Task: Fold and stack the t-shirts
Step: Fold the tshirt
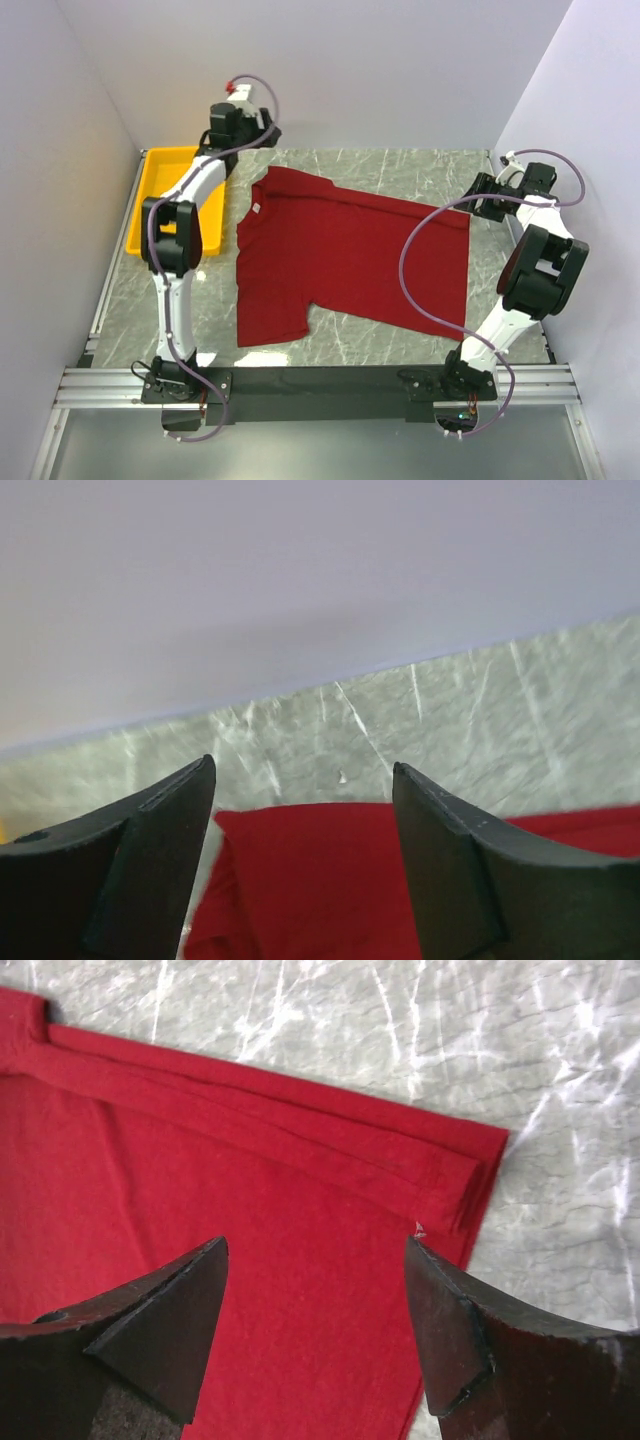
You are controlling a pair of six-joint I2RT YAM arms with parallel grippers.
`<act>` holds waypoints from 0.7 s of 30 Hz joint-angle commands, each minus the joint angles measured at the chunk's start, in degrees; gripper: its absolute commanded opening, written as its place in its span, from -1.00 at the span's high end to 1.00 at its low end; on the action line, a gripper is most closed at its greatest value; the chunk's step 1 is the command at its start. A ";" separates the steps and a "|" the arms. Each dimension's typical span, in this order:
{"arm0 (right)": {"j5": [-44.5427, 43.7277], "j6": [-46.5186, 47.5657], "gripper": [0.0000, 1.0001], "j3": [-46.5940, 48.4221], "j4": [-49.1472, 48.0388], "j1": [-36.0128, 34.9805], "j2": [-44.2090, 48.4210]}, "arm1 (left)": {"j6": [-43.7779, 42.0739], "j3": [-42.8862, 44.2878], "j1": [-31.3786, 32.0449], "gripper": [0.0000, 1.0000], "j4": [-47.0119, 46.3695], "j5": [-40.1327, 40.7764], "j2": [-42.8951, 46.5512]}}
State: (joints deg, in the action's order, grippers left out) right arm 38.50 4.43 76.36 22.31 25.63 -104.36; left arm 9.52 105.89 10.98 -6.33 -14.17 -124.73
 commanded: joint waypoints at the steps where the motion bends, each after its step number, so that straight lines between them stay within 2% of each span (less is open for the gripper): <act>1: 2.72 0.85 -0.54 -0.24 0.81 -0.40 3.19 | 21.63 6.52 -4.56 -0.53 10.11 -7.42 -7.27; 3: 3.16 0.58 -0.54 -0.86 0.64 -0.31 3.63 | 26.31 7.48 -5.35 -0.50 7.56 -8.06 -9.73; 9: 3.95 -0.47 -0.54 -2.00 0.02 -0.31 4.86 | 29.59 13.28 -5.45 -0.40 10.80 -6.92 -15.01; 21: 4.30 -2.40 -0.54 -1.56 -0.07 -0.31 3.90 | 29.24 15.14 -4.66 -0.26 15.12 -4.28 -17.83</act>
State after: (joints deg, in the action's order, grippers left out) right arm 41.67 2.85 74.54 22.81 25.52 -103.07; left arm 38.02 119.07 6.11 8.47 -19.03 -142.34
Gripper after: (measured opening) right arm 0.772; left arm 0.632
